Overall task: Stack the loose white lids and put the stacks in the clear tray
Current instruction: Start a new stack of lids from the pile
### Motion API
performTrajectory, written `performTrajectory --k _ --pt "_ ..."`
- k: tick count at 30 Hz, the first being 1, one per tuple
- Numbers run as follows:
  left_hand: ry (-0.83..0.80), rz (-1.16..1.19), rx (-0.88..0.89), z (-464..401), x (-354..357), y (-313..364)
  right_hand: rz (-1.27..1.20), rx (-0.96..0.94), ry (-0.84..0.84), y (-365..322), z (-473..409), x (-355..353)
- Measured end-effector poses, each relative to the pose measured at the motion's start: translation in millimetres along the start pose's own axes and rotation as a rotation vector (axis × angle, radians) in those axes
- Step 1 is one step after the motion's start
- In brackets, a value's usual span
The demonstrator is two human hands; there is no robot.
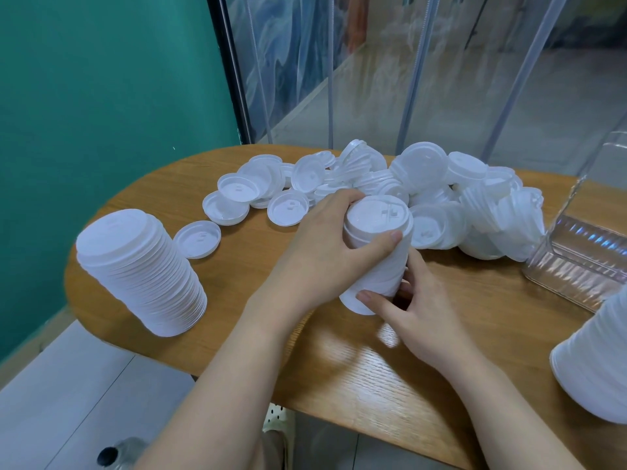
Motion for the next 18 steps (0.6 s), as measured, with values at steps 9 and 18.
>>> performTrajectory --k 9,18 --pt "-0.027 0.051 -0.018 0 -3 -3 0.007 0.006 -0.003 0 1 -1" --pt "0.224 -0.281 -0.145 -32 -55 -104 0.033 0.056 -0.022 1 2 -2"
Point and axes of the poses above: each hand's wrist, its own z-axis away from the middle knuckle, its own x-axis out of the palm, y = z × x, the point moved 3 cm from there along -z, towards the middle knuckle, and after that the axes turned 15 degrees about z, right-handed, at the moved point
